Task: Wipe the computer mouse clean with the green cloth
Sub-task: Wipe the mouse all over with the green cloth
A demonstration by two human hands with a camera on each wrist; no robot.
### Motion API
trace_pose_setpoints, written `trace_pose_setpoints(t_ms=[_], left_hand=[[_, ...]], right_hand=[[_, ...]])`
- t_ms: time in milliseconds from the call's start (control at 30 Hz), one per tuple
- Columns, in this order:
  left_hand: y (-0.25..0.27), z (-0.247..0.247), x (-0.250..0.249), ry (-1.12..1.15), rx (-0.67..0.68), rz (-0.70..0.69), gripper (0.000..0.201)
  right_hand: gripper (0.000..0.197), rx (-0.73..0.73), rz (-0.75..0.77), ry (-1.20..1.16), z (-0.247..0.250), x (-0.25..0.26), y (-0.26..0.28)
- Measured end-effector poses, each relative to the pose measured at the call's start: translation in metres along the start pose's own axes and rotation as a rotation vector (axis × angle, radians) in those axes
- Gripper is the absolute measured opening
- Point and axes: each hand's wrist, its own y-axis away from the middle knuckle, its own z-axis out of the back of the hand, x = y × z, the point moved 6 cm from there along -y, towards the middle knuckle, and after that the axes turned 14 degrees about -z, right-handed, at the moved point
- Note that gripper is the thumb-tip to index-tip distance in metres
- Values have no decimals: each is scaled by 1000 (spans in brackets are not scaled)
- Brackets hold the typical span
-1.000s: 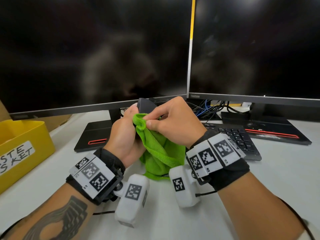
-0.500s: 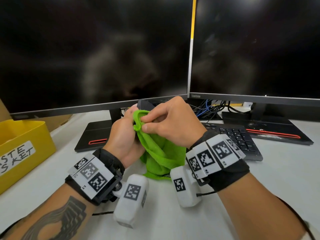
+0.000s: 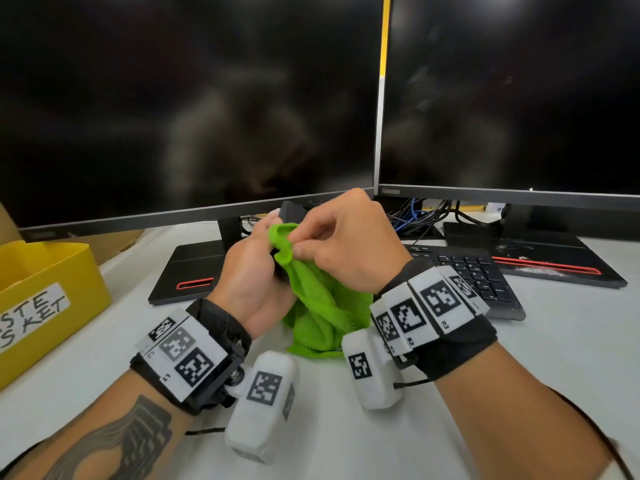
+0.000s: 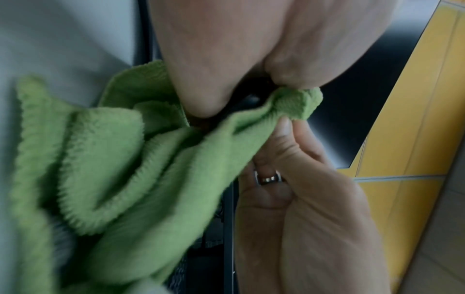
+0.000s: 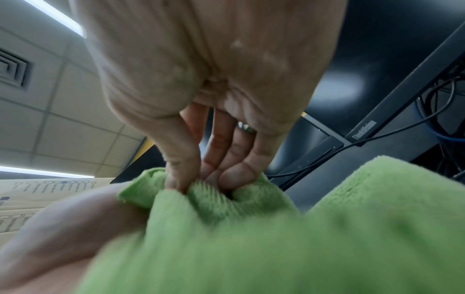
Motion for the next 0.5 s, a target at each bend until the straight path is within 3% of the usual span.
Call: trace_pose_setpoints(t_ms=[133, 333, 500], left_hand=[[2, 2, -4, -10, -17, 50, 48], [7, -8, -2, -22, 11, -11, 45], [6, -6, -9, 8, 10, 2, 27]], right_hand=[[8, 82, 1, 44, -7, 3, 3], [6, -43, -61, 43, 9, -12, -5], [11, 74, 4, 39, -4, -2, 1]])
